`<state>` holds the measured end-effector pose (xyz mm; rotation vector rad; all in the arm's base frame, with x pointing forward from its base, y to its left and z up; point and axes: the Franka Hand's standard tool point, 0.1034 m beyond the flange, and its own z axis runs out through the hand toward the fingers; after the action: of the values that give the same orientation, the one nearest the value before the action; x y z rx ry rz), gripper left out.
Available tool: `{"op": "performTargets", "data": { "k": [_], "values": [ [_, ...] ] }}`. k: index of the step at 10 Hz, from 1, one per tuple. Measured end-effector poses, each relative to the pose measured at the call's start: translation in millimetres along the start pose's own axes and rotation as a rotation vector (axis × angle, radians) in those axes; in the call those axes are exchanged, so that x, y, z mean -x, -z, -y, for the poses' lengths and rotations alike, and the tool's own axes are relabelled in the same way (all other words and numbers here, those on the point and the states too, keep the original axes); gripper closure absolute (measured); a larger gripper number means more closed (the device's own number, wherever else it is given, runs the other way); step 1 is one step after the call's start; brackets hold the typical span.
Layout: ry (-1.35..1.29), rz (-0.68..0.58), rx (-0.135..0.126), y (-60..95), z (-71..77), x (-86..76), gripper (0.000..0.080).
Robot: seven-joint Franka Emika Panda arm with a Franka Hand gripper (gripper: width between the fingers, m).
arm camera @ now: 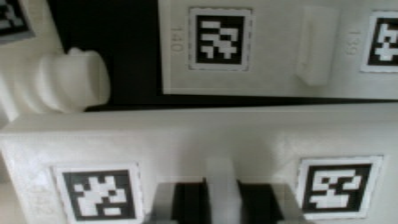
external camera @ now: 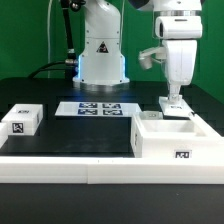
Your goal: Assemble cabinet
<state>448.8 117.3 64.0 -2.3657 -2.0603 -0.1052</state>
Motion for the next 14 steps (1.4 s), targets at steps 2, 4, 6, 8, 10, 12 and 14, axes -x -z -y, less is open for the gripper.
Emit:
{"op": "performTargets", "data": {
  "k": [2,4,6,8,10,12,14],
  "values": [
    [0.000,0.000,-0.002,-0.5,1.0,0.0,0.0731],
    [0.000,0.000,-0.002,-0.6,1.0,0.0,0.0731],
    [-0.007,-0.002,-0.002,-1.3,0.8,-2.8,0.0731],
    [-0.009,-0.003,-0.008,-4.6,-0.4,-4.7,0.0731],
    [-0.014,-0.004,-0.007,-5.8,-5.1,-4.5,0.0731],
    [-0.015,-0.004,-0.007,-5.9,-5.1,-4.2,0.0731],
    [-0.015,-0.004,-0.007,-5.9,-5.1,-4.2,0.0731]
  ]
}}
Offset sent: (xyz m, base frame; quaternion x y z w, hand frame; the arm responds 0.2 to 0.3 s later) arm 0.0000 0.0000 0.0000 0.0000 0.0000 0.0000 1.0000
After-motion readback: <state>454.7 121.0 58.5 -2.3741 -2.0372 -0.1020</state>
